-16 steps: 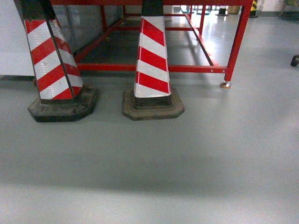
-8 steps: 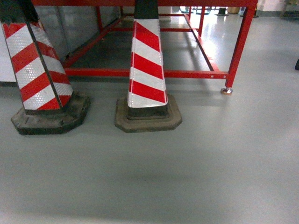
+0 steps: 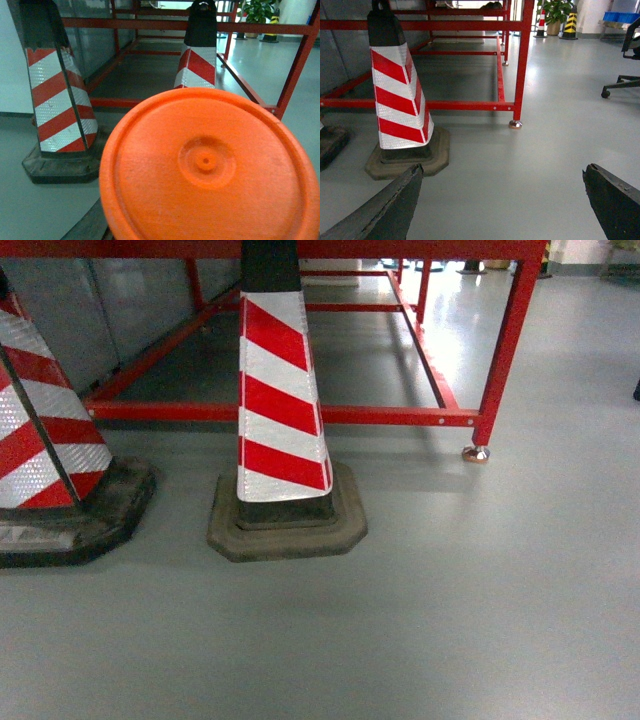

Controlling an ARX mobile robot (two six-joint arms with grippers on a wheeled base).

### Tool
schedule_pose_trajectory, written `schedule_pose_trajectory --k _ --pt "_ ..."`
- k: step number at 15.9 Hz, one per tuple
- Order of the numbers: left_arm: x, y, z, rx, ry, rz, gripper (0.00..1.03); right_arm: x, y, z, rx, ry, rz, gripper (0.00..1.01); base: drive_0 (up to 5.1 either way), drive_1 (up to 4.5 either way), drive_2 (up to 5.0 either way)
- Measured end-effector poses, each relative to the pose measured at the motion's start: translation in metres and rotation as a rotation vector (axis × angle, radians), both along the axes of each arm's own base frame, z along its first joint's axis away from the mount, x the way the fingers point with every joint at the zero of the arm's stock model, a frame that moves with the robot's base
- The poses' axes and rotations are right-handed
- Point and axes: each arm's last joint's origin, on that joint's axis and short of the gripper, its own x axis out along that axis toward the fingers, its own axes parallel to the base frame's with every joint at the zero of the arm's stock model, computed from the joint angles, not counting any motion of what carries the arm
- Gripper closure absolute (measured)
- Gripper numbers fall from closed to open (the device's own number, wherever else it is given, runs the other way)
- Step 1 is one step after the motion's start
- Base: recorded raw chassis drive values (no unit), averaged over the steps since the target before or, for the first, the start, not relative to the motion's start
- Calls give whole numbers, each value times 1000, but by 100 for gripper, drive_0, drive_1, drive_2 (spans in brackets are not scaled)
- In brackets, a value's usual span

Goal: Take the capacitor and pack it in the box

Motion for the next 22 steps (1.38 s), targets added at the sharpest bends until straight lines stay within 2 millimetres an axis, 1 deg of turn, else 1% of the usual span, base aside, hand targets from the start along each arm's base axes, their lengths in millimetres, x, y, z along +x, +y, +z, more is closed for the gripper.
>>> schedule_pose_trajectory --k 14,22 --pt "0 0 0 0 1 0 59 0 0 0 0 3 0 3 10 395 -374" --pt "0 0 0 0 2 0 59 0 0 -1 0 5 0 3 4 4 4"
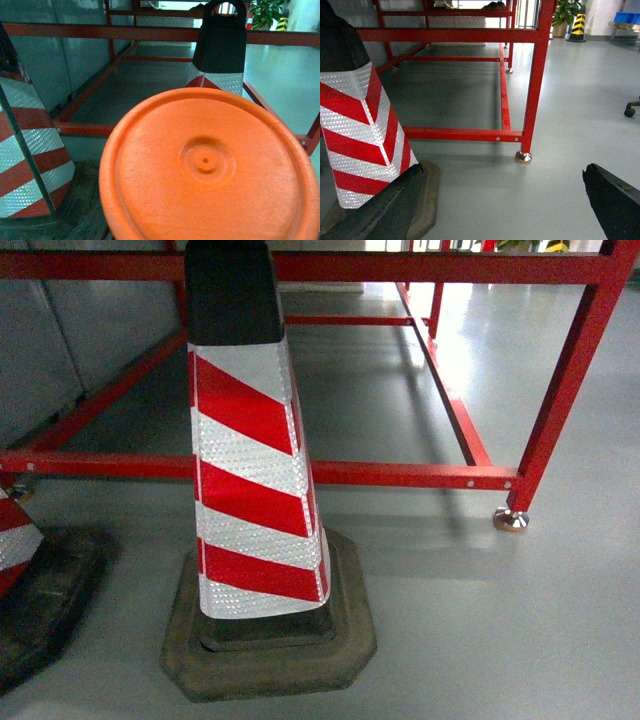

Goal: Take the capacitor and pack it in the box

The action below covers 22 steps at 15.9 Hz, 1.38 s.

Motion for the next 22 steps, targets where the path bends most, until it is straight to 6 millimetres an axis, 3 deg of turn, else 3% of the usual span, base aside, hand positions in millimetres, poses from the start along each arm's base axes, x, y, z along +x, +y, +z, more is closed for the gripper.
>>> schedule_pose_trajectory --k 22 --pt "0 0 0 11 -2 0 59 0 0 0 1 -2 -1 3 0 0 0"
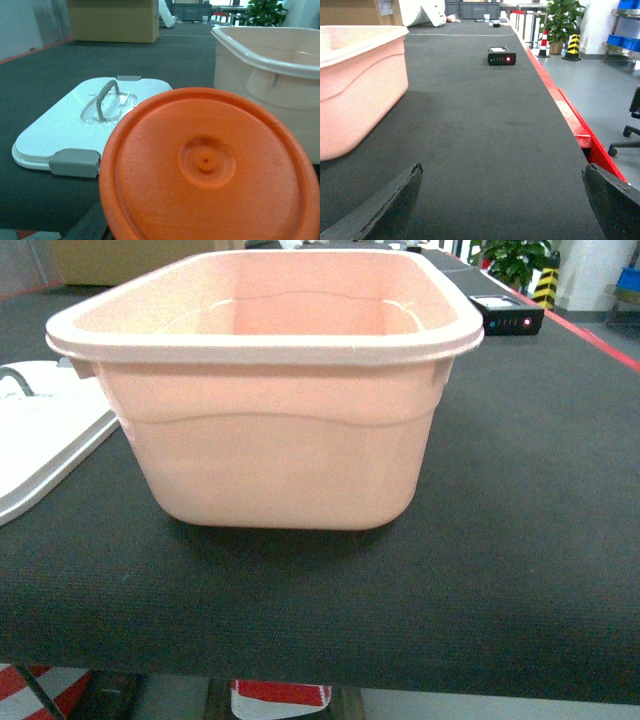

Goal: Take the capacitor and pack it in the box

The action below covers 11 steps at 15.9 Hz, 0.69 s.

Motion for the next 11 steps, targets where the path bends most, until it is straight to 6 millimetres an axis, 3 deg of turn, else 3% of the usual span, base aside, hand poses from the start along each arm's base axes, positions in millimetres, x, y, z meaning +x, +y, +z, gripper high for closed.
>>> schedule_pose_trajectory --k 11 --pt "0 0 0 0 0 0 59 0 0 0 -1 0 0 3 0 0 0"
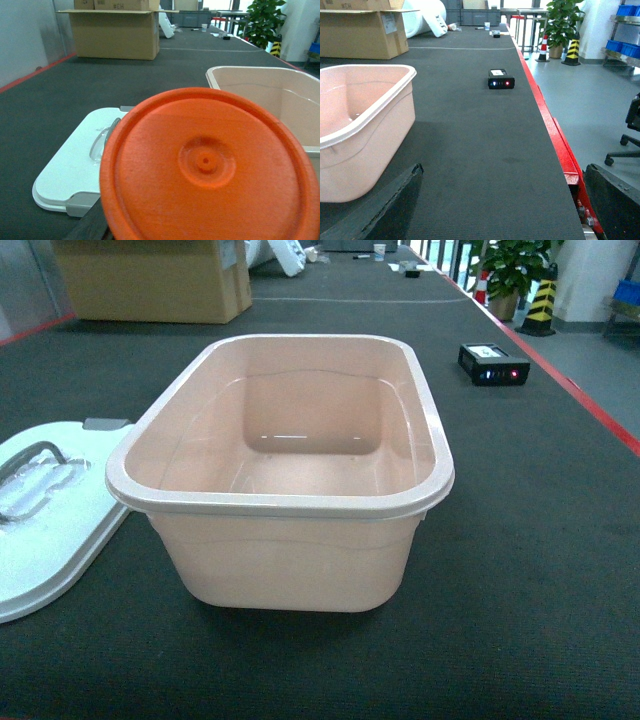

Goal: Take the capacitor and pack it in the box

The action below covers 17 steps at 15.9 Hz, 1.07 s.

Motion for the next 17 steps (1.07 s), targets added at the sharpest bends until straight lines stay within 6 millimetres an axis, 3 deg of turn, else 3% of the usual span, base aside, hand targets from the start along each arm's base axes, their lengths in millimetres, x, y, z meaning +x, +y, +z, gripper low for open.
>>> schedule_pose_trajectory --k 11,13,15,16,17 --pt "1 0 2 10 -20 57 59 0 0 0 0 0 1 3 0 0 0" --pt "16 -11 11 22 -65 256 59 0 0 0 0 -1 1 3 0 0 0" --pt "34 -13 14 27 -54 320 59 0 0 0 0 0 0 3 0 0 0" --pt "51 -19 28 15 -89 273 59 0 0 0 0 0 0 3 0 0 0" --pt "79 -33 54 -6 -165 183 59 0 0 0 0 0 0 3 0 0 0"
